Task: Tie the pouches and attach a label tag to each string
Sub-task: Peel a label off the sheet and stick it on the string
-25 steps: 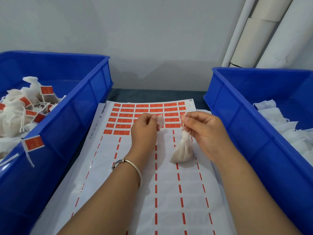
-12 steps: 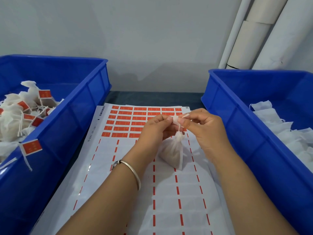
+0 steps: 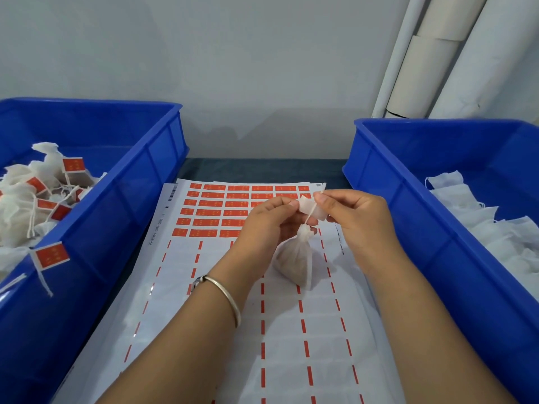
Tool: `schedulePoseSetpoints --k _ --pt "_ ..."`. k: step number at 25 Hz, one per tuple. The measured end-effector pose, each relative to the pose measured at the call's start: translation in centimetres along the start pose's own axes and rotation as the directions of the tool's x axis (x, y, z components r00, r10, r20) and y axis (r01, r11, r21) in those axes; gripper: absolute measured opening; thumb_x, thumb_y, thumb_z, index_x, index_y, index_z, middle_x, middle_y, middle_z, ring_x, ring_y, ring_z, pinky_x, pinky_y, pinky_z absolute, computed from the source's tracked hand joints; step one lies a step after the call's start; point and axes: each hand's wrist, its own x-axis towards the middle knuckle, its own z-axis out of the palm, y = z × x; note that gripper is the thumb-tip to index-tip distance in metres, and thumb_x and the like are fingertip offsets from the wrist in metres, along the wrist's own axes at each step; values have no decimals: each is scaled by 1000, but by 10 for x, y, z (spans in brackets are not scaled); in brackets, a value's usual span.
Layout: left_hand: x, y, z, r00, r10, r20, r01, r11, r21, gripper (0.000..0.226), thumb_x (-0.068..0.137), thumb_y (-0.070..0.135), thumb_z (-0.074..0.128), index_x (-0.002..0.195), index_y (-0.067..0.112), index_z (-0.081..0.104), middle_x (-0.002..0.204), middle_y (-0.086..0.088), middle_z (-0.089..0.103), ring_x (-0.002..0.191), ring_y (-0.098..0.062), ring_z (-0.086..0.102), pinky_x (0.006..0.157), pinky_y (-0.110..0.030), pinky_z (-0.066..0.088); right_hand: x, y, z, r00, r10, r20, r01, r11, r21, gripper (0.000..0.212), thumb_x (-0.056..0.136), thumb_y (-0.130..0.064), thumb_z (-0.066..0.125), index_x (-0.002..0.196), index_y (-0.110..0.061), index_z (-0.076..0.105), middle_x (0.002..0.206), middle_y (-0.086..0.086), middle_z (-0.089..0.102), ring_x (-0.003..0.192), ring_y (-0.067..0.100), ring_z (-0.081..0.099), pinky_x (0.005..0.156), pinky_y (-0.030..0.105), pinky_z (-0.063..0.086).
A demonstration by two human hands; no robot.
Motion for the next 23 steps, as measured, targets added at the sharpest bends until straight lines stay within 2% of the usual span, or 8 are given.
schedulePoseSetpoints --k 4,7,10,12,14,17,23 --pt "1 -1 -2 1000 14 17 -15 1000 17 19 95 22 50 86 18 66 75 2 72 72 -15 69 76 -27 53 -1 -1 0 1000 -4 -27 4 1000 -10 12 85 -29 68 76 -36 68 76 -17 70 76 -5 64 59 5 48" --pt "1 -3 -3 999 36 28 -37 999 37 16 92 22 56 81 20 67 74 4 71 78 -18 66 82 -34 53 -2 -3 -1 1000 -16 -26 17 999 32 15 85 -25 68 74 -35 69 74 -16 71 73 -2 66 57 8 49" --pt "0 -3 -2 995 78 57 -83 992 94 13 87 18 62 78 24 68 73 10 70 77 -11 65 84 -32 50 -2 -3 -1 1000 -7 -18 8 998 56 15 85 -23 68 74 -34 70 77 -12 72 72 2 68 57 11 50" --pt "0 -3 -1 994 100 47 -105 988 117 12 83 15 68 75 25 68 72 12 69 73 -6 65 79 -26 48 -2 -4 -1 1000 8 -5 -7 997 78 14 85 -22 68 76 -32 71 78 -9 73 72 5 70 57 12 51" --pt "1 -4 0 993 119 29 -121 984 129 12 79 15 72 73 24 67 70 11 69 72 -6 65 69 -19 48 -3 -5 -1 1000 16 11 -17 995 102 14 85 -21 68 76 -31 72 79 -8 74 71 7 70 57 13 51" --pt "2 -5 1 989 145 35 -149 977 153 12 77 14 74 76 22 66 63 12 67 61 0 63 53 -8 45 -3 -6 0 999 23 25 -26 992 121 15 85 -19 68 76 -30 72 77 -8 73 71 8 70 57 14 51" --pt "5 -7 3 989 150 -1 -145 956 253 11 76 21 75 74 26 65 63 11 65 57 1 60 52 -9 44 -3 -7 1 999 35 23 -37 991 125 10 85 -21 68 81 -29 71 81 -6 74 74 7 71 58 14 53"
